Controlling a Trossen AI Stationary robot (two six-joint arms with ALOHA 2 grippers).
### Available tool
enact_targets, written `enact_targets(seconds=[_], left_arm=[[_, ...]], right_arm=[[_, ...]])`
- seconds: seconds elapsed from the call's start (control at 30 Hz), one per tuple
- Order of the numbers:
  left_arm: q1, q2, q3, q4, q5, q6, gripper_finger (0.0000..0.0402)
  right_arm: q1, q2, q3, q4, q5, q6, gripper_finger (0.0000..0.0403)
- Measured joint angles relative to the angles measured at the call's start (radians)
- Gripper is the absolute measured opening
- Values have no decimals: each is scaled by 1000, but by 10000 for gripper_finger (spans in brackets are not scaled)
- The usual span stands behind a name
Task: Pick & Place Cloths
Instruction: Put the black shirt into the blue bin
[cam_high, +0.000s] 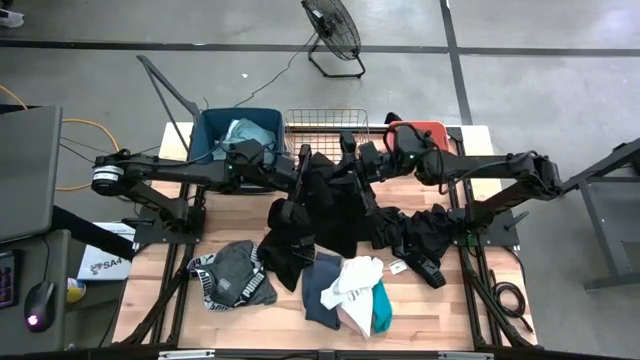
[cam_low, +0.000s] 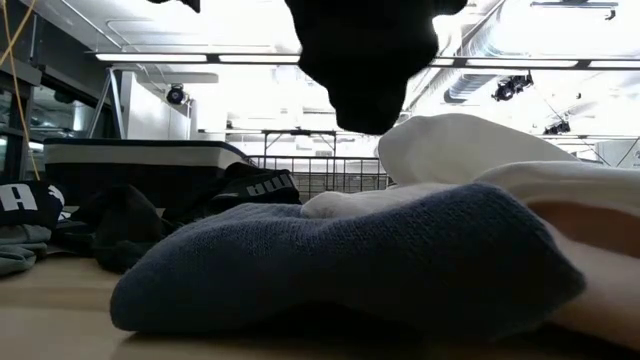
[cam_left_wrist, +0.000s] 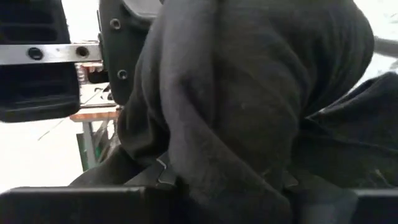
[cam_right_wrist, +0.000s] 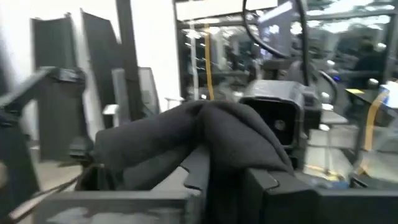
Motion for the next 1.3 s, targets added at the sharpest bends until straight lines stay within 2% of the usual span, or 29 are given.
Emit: enact_targets(seconds=[0.3, 0.47, 0.57, 0.73, 0.93, 1.13, 1.3], left_arm=[[1, 1, 0, -16, -17, 32, 109], [-1, -57, -1, -135, -140, 114, 109], [-3, -109, 5, -290, -269, 191, 109], [-1, -201, 113, -546, -513, 287, 109], [-3, -257, 241, -754, -686, 343, 109], [-1, -286, 360, -983, -1065, 352, 109], [1, -307, 379, -1096, -1296, 324, 109]], right_arm=[[6, -99, 0, -186, 79, -40, 176], [8, -200, 6, -328, 197, -61, 216], [6, -257, 11, -386, 254, -32, 221], [9, -293, 8, -469, 282, 16, 218], [8, -306, 8, -527, 286, 25, 216], [9, -295, 5, -629, 332, 46, 215], [9, -295, 5, -653, 333, 46, 215]])
